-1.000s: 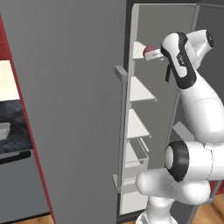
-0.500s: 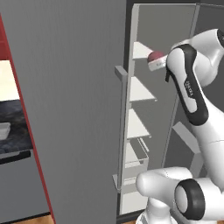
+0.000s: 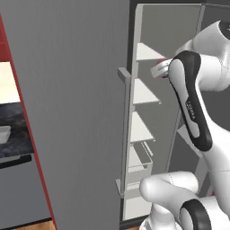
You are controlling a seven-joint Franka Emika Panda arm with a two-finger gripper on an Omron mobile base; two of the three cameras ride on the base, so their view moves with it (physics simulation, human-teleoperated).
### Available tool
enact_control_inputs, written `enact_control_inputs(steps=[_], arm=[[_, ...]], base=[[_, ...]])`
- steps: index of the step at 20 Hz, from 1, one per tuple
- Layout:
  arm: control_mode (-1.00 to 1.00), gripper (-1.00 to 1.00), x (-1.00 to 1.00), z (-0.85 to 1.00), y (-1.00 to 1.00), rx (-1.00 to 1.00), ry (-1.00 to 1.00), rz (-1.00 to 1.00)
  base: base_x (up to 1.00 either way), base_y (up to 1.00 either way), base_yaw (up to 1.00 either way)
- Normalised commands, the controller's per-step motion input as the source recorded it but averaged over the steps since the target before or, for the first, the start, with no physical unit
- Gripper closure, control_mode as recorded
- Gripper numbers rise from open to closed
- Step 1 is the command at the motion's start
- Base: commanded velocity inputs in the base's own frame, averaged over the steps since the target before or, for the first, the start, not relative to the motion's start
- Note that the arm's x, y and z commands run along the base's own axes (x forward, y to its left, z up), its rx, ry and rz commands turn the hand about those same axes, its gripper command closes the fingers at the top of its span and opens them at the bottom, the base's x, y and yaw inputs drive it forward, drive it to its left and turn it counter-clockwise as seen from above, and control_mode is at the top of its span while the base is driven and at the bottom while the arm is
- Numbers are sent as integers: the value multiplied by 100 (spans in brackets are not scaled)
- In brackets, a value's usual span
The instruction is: Take the onion and potato out of the freezer and place them in the tupperware container on the counter. Then put the tupperware containing the vegetables back in the freezer.
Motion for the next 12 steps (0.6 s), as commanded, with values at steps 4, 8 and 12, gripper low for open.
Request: enact_control_inputs(steps=[4, 8, 12], arm=[[-100, 100, -1, -1, 7, 0, 3, -25], [-100, 100, -11, 0, -2, 0, 6, -25], [-100, 100, -18, 0, -17, 0, 11, -17]], base=[[0, 0, 0], [0, 0, 0], [0, 0, 0]])
